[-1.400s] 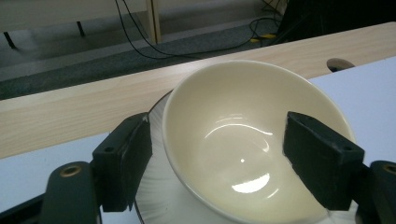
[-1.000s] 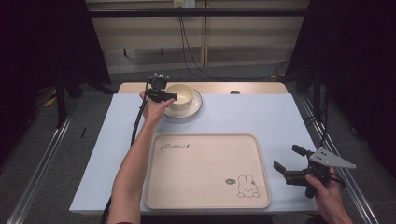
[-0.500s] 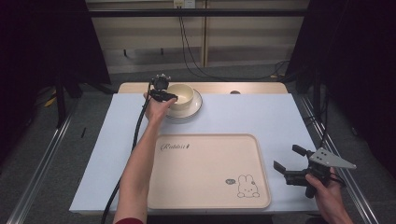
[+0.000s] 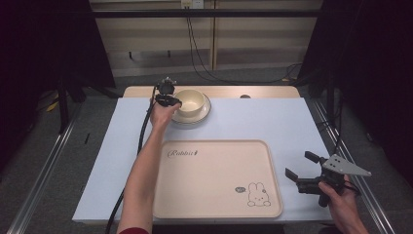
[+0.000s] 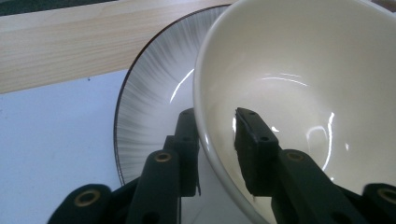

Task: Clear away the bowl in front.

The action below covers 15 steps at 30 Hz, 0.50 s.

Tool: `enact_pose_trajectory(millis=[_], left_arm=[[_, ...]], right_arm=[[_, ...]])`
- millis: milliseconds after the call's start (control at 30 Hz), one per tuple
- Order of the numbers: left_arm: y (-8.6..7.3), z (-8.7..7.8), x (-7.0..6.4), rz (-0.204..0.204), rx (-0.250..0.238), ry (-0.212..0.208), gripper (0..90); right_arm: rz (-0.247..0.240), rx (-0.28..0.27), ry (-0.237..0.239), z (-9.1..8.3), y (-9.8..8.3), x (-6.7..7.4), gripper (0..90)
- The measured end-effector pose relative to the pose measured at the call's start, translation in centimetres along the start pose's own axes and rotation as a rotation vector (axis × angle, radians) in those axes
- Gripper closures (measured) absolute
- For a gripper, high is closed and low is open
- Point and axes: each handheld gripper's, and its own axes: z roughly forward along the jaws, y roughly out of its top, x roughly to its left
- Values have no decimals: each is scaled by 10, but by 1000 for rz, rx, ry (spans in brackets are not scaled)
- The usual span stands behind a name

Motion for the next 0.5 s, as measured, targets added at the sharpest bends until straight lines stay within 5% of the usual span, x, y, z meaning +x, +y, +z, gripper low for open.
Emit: enact_pose_trajectory(millis=[200,500], left_arm=[[0,3,-4,-21,-7,2,812],[0,4,-2,-87,-5,-17,830]], right_arm=[[-2,0,2,0,0,0,16],[-3,5,-1,0,0,0,17]])
